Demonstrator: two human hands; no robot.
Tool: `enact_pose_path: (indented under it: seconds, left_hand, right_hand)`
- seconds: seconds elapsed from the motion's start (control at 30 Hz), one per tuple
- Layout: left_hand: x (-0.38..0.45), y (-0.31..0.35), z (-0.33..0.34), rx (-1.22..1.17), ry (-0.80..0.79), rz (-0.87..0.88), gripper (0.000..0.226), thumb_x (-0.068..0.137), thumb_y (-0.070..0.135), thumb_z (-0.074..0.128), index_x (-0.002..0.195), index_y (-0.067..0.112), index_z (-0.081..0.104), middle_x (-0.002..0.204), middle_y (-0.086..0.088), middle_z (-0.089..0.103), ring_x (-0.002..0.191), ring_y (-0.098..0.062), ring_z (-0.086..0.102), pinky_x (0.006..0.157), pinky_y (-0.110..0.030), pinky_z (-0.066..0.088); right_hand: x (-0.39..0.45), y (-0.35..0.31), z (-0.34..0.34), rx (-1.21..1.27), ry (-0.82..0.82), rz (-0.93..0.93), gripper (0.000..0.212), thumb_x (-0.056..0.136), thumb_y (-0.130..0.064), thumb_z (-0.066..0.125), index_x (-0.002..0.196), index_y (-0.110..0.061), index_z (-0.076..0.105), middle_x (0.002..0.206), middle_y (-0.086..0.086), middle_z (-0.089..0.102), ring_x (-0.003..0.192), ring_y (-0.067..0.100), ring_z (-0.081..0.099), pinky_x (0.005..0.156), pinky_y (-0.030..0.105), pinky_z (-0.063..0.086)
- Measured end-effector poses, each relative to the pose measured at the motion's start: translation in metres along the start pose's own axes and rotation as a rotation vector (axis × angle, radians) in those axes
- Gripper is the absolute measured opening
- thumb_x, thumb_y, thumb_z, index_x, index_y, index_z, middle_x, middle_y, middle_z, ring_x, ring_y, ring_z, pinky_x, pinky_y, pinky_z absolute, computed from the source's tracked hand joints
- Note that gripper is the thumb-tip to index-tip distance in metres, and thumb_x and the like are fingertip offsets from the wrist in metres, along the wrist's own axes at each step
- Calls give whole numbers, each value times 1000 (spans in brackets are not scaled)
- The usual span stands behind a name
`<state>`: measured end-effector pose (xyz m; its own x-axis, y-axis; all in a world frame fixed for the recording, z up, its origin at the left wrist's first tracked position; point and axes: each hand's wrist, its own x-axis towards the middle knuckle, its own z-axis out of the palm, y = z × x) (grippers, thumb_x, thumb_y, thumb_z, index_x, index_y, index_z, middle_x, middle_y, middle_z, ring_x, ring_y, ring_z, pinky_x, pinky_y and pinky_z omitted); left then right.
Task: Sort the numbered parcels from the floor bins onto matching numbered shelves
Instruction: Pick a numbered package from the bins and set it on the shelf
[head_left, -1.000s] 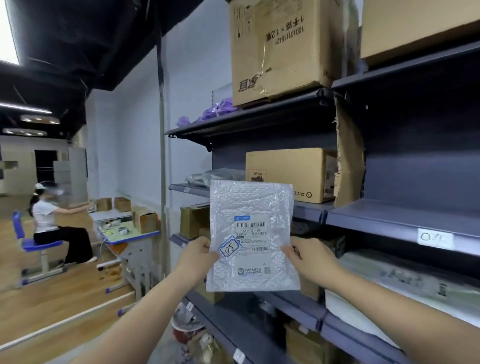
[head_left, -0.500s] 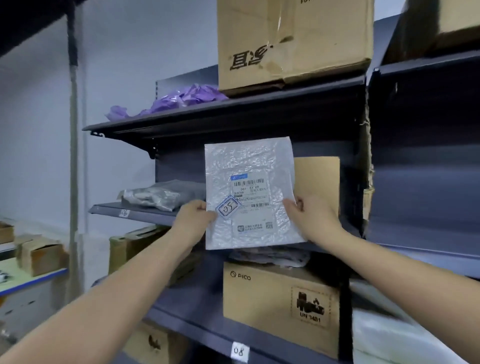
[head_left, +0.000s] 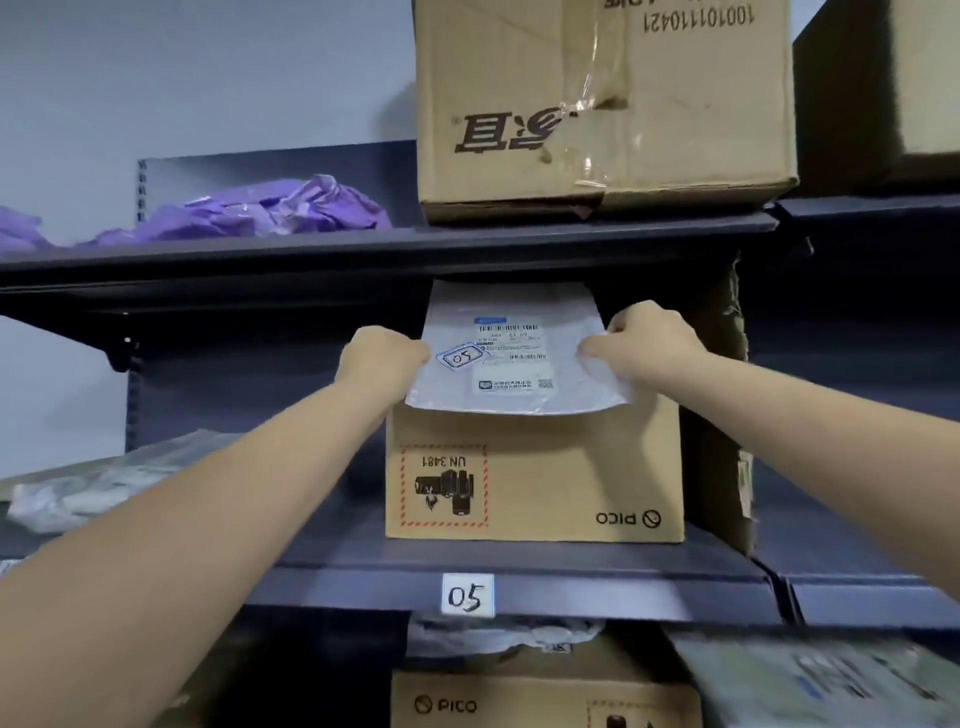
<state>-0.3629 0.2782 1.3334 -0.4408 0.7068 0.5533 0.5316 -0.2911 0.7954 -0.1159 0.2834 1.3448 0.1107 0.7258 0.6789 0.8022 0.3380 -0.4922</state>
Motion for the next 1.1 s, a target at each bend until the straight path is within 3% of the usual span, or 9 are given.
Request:
enact_pose_path:
  seconds: [0.13, 0.2, 0.3, 0.4, 0.57, 0.73, 0.83, 1.0, 1.1]
  left_hand:
    - [30, 5, 13, 53, -118, 35, 30, 83, 16, 64, 59, 15, 47, 67, -3, 49, 66, -23, 48, 66, -31, 43]
    - [43, 4, 22, 87, -177, 22, 27, 83, 15, 66, 63, 14, 48, 77, -6, 54, 64, -20, 49, 70, -32, 46]
    - [60, 2, 36, 186, -204, -27, 26, 82, 14, 65, 65, 9, 47, 65, -6, 50, 55, -18, 46, 51, -26, 37]
    - [70, 2, 45, 259, -276, -45, 20, 83, 13, 65, 71, 6, 50, 63, -7, 50, 56, -19, 48, 50, -25, 36]
    - [79, 6, 59, 416, -352, -12, 10, 84, 9, 59, 85, 6, 50, 66, -6, 48, 56, -18, 46, 47, -26, 34]
    - [85, 4, 70, 454, -394, -12, 8, 82, 6, 60, 78, 8, 52, 69, -5, 53, 61, -21, 51, 52, -23, 37]
    - [87, 2, 71, 434, -418, -18, 14, 84, 8, 63, 97, 4, 61, 88, -10, 64, 75, -25, 59, 64, -28, 45]
    - [81, 2, 69, 458, -409, -3, 25, 89, 11, 62, 112, 2, 63, 109, -14, 68, 99, -28, 67, 80, -33, 53]
    - [78, 4, 66, 402, -389, -22, 23, 87, 13, 64, 107, 3, 62, 100, -13, 68, 93, -28, 67, 79, -34, 53]
  right_hand:
    - [35, -6, 6, -117, -101, 42, 30, 78, -35, 74, 88, -12, 56, 82, 6, 58, 67, 22, 56, 58, 27, 44]
    - [47, -3, 17, -163, -142, 54, 25, 78, -29, 73, 77, -13, 55, 78, 6, 56, 62, 21, 53, 51, 24, 40]
    - [61, 3, 30, -264, -175, 97, 26, 79, -30, 72, 76, -12, 53, 74, 5, 55, 60, 18, 52, 47, 22, 36]
    - [74, 8, 39, -371, -205, 113, 31, 81, -36, 72, 75, -10, 54, 76, 5, 55, 63, 18, 53, 45, 23, 35]
    - [92, 10, 47, -466, -275, 124, 29, 85, -21, 68, 65, -12, 48, 66, 2, 49, 66, 19, 54, 45, 23, 36]
    - [108, 19, 60, -534, -351, 116, 28, 88, -23, 61, 65, -14, 48, 78, 4, 55, 60, 14, 49, 46, 24, 34]
    - [105, 16, 58, -517, -372, 102, 16, 92, -24, 60, 82, -11, 55, 88, 6, 56, 80, 20, 54, 58, 25, 40]
    - [91, 8, 50, -498, -380, 93, 13, 93, -21, 58, 93, -8, 56, 85, 7, 56, 75, 21, 53, 52, 25, 39]
    - [87, 5, 44, -474, -378, 100, 20, 96, -24, 54, 102, -6, 60, 96, 10, 59, 80, 23, 56, 63, 28, 44]
